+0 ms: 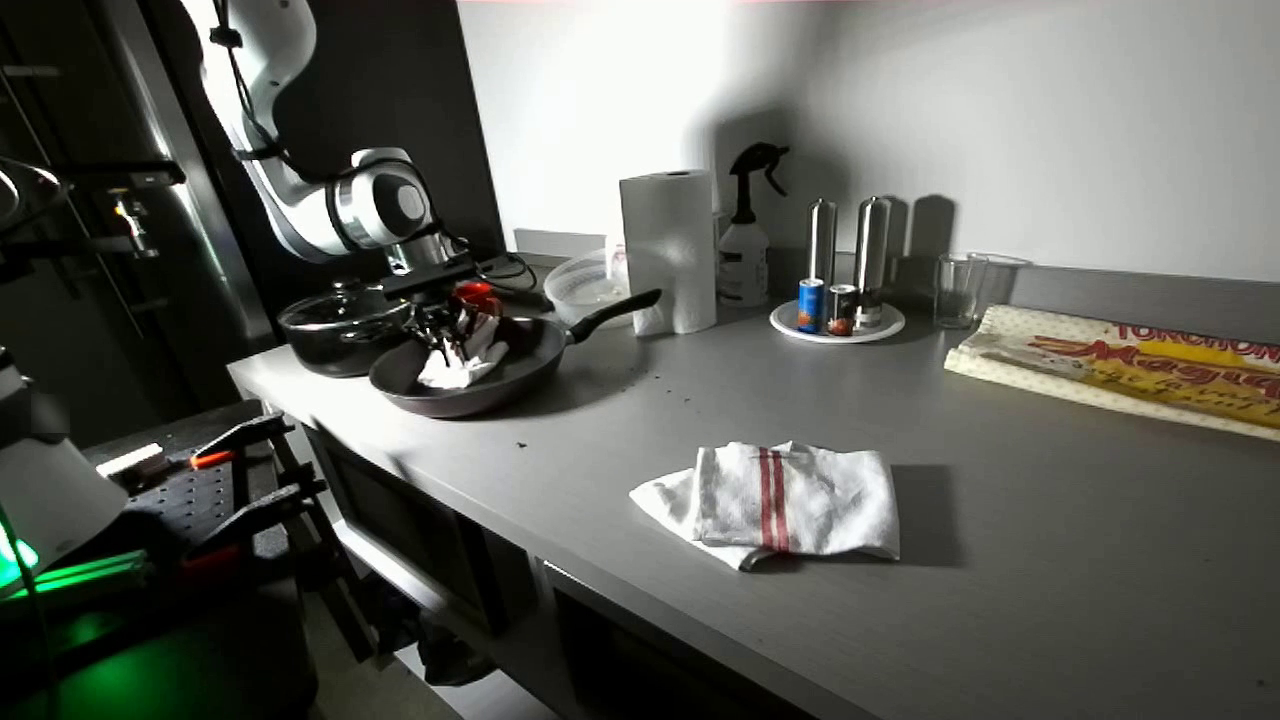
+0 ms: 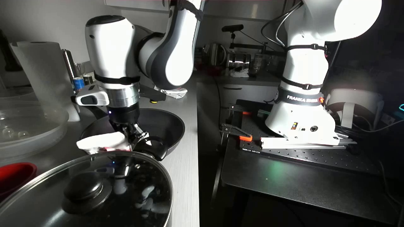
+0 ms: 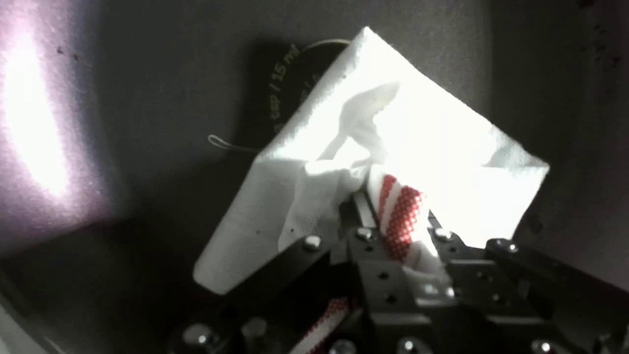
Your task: Wipe the pan with a towel
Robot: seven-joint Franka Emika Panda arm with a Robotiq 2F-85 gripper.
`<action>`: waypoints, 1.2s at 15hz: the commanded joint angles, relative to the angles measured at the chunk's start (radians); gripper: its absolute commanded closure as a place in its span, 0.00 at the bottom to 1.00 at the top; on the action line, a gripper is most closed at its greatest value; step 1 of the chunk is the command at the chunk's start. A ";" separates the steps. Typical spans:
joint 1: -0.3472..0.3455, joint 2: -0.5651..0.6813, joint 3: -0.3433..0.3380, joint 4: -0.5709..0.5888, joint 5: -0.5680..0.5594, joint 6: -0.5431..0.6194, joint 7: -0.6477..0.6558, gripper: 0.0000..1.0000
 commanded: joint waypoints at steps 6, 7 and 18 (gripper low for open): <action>-0.093 -0.102 -0.008 -0.216 -0.022 0.282 0.017 0.96; -0.089 -0.127 -0.027 -0.245 -0.024 0.316 0.029 0.96; -0.012 -0.342 -0.187 -0.302 0.040 0.295 0.127 0.96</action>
